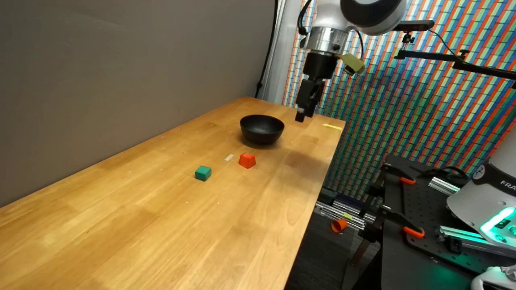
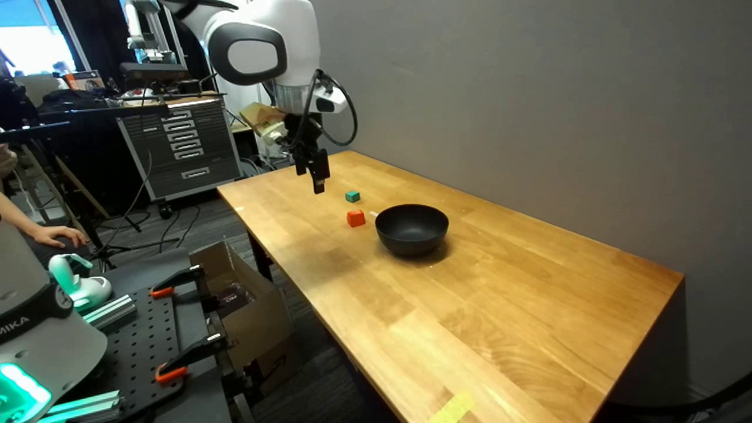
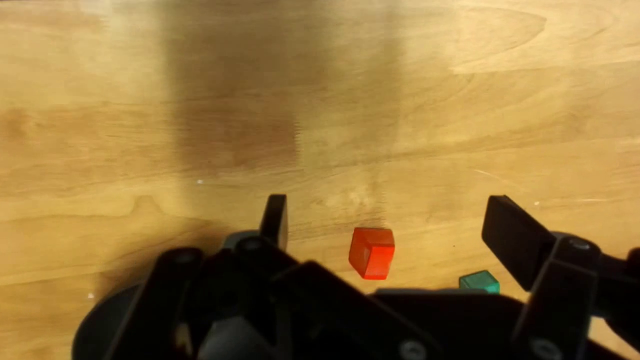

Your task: Put the orange and green blocks in the bowl one at time

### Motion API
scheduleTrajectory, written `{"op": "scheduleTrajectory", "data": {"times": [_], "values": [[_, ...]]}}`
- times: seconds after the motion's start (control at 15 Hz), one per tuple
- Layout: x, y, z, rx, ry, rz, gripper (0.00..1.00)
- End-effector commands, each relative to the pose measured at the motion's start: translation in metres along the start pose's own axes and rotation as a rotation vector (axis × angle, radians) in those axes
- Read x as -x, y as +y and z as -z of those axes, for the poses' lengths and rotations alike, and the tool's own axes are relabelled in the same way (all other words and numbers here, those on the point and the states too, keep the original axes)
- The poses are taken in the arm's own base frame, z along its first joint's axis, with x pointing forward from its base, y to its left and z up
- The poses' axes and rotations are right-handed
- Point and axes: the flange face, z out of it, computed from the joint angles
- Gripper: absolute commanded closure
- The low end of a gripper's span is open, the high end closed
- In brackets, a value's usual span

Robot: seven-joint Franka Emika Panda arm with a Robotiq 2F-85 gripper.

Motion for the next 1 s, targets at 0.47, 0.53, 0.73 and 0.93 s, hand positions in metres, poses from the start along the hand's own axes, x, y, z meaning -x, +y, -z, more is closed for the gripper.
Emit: {"op": "scheduleTrajectory", "data": {"times": [0.47, 0.53, 0.73, 0.93], "values": [[-0.146, -0.004, -0.143, 0.066, -0.128, 0.017, 0.0], [-0.154, -0.005, -0.151, 0.06, -0.132, 0.012, 0.0], [-0.169, -0.014, -0.164, 0.064, -0.161, 0.001, 0.0], [-0.182, -0.024, -0.161, 0.061, -0.17, -0.009, 0.0]]}}
